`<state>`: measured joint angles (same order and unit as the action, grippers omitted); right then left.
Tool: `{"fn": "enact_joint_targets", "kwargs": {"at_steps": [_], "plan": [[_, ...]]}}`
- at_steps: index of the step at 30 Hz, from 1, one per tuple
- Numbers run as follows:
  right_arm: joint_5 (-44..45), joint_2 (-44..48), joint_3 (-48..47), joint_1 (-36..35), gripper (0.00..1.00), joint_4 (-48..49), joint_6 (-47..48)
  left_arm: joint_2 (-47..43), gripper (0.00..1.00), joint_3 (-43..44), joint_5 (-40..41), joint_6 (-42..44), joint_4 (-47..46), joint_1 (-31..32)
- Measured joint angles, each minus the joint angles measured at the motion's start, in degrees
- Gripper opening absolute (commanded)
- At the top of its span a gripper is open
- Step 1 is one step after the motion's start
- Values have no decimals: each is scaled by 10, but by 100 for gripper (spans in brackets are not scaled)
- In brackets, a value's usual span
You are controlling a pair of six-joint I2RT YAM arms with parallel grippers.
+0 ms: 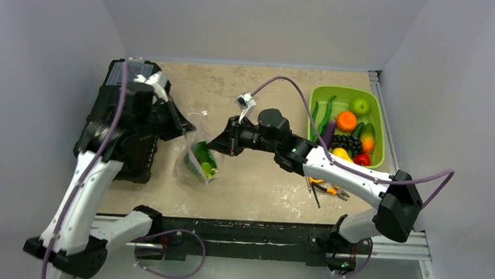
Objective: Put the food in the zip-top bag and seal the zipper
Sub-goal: Adjust the zipper food storage bag at the center of the board.
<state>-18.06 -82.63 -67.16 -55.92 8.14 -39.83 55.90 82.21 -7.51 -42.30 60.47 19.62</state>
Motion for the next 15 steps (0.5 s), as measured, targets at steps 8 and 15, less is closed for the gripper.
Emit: {"fn": "enact_joint_targets", "kwargs": {"at_steps": [8, 15], "plan": [[37, 15, 97, 81, 24, -64, -4, 154, 0, -45, -102, 11, -72, 0], [107, 54, 48, 71, 54, -172, 45, 241, 0, 47, -155, 45, -91, 0]]}}
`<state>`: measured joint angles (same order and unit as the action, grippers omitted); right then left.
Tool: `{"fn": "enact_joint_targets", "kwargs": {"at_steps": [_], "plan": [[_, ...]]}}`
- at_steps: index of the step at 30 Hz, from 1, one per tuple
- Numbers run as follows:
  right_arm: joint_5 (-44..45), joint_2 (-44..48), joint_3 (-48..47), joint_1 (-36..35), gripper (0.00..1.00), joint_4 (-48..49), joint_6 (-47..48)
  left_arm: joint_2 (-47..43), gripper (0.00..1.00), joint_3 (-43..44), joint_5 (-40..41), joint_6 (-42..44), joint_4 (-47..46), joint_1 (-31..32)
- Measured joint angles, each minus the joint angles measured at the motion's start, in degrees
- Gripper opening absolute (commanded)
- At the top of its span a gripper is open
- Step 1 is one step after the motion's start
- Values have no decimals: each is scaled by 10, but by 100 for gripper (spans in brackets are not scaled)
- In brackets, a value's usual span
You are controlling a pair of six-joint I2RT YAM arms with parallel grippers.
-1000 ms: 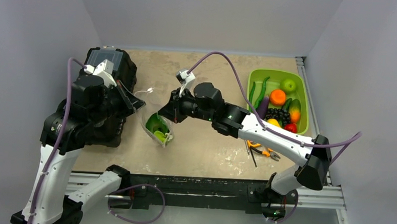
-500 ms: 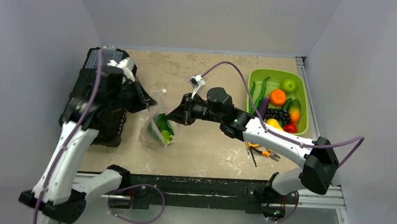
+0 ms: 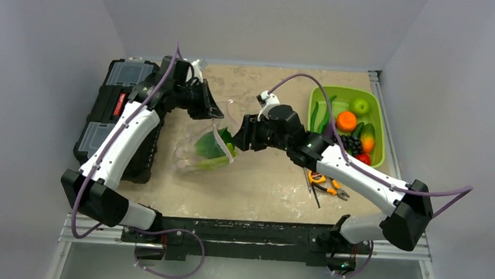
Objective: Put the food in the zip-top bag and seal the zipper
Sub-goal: Adjust the zipper food storage bag at the center of the board, then pick up the fake vegetable from the bin.
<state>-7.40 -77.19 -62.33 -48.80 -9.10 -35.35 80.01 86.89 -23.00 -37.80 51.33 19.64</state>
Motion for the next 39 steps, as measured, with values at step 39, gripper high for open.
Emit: {"fn": "enact_joint_targets", "kwargs": {"at_steps": [39], "plan": [[252, -174, -27, 446, 61, -74, 66, 11, 0, -95, -20, 60, -65, 0]]}}
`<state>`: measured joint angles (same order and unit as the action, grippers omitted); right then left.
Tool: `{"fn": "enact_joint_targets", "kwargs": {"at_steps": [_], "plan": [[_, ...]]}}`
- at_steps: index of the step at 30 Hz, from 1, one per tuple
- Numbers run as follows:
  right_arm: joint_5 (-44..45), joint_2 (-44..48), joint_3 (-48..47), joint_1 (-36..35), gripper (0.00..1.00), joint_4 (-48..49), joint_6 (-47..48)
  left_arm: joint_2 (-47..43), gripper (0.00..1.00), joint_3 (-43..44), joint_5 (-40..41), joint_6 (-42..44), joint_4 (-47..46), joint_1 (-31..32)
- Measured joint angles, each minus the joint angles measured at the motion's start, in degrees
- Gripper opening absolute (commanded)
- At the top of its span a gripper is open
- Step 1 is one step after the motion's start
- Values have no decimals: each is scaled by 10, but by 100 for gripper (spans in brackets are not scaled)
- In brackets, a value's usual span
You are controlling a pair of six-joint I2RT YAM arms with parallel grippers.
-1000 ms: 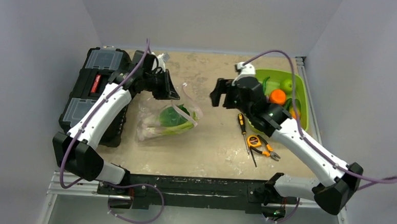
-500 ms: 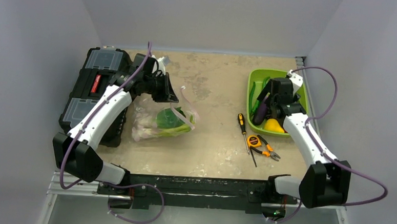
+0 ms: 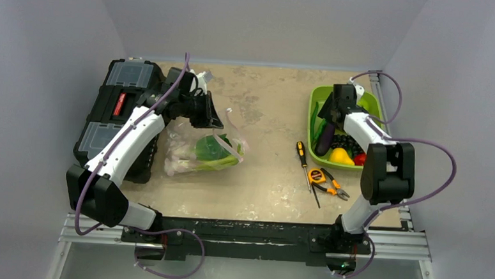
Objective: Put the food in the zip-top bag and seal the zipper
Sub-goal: Pick up the fake vegetable from the bin.
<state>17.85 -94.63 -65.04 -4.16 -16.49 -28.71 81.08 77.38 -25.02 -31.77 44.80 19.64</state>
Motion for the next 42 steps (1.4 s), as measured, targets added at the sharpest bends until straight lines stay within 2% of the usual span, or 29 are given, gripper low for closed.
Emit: {"fn": "enact_joint_targets", "kwargs": {"at_steps": [3, 6, 13, 23, 26, 29, 32, 38, 42], "plan": [[-6, -53, -38, 0, 60, 11, 14, 0, 0, -2, -3, 0, 0, 0], [5, -104, -88, 0, 53, 11, 32, 0, 0, -2, -3, 0, -2, 1], [21, -218, -208, 0, 48, 19, 99, 8, 0, -2, -5, 4, -2, 9], [47, -319, -308, 5, 41, 2, 161, 16, 0, -2, -3, 16, 3, 26], [55, -330, -312, 8, 32, 1, 172, 16, 0, -2, -3, 16, 4, 28], [56, -337, -314, 9, 13, 1, 179, 16, 0, -2, 2, 21, 6, 31], [59, -337, -318, 9, 1, -6, 186, 18, 0, -1, 3, 24, 7, 34], [69, -304, -314, 11, 0, -37, 179, 20, 0, -1, 3, 27, 7, 41], [70, -178, -267, 11, 0, -21, 170, 30, 0, -1, -20, 26, 5, 41]]}}
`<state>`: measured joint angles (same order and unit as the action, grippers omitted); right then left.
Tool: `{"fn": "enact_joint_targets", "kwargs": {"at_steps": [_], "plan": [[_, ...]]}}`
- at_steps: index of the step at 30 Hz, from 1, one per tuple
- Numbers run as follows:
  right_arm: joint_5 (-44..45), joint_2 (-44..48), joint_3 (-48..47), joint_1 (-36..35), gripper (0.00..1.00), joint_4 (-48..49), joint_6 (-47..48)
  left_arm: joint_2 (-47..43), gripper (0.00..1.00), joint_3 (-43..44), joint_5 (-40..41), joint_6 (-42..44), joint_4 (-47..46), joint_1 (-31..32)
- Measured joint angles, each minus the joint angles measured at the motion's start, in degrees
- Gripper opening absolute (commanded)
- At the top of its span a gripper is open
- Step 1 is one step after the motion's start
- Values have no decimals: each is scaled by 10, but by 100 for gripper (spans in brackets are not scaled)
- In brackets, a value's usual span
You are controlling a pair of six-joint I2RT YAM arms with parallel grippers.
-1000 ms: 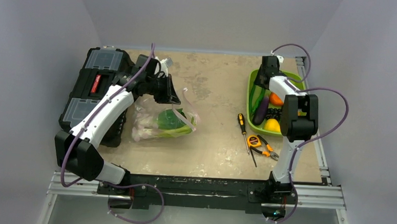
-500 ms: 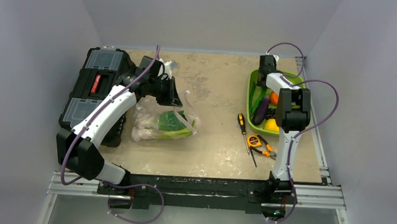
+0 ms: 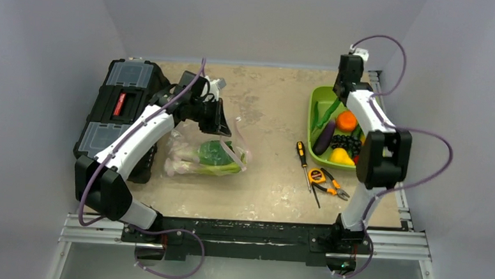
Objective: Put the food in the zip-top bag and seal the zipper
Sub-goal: Pick up the fake vegetable from the bin, then place the fake vegetable in the zipper food storage bag.
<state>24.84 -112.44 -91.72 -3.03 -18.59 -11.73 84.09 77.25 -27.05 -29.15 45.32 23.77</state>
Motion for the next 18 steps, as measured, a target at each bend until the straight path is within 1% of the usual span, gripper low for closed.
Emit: {"fn": "enact_joint_targets", "kwargs": {"at_steps": [4, 5, 6, 9, 11, 14, 16, 18], "plan": [[-28, 176, 83, 0, 0, 88, -3, 8, 0, 0, -11, 0, -1, 0], [-52, 231, 120, 0, 0, 134, -3, 7, 0, 0, -12, 0, -1, 0], [-68, 268, 143, 0, 0, 158, -3, 7, 0, 0, -12, 0, -1, 0], [-159, 373, 242, 0, 0, 263, -14, 7, 0, 0, -15, 1, 0, 0], [-234, 425, 312, -1, 0, 334, -31, 7, 0, 0, -22, 2, 2, 0], [-336, 462, 386, -16, 0, 422, -69, 2, 0, -8, -48, -5, -1, 0], [-391, 473, 415, -46, 0, 462, -86, -12, 0, -29, -72, -23, -12, 0], [-432, 483, 428, -94, 0, 489, -93, -33, 0, -51, -90, -43, -17, 0]]}}
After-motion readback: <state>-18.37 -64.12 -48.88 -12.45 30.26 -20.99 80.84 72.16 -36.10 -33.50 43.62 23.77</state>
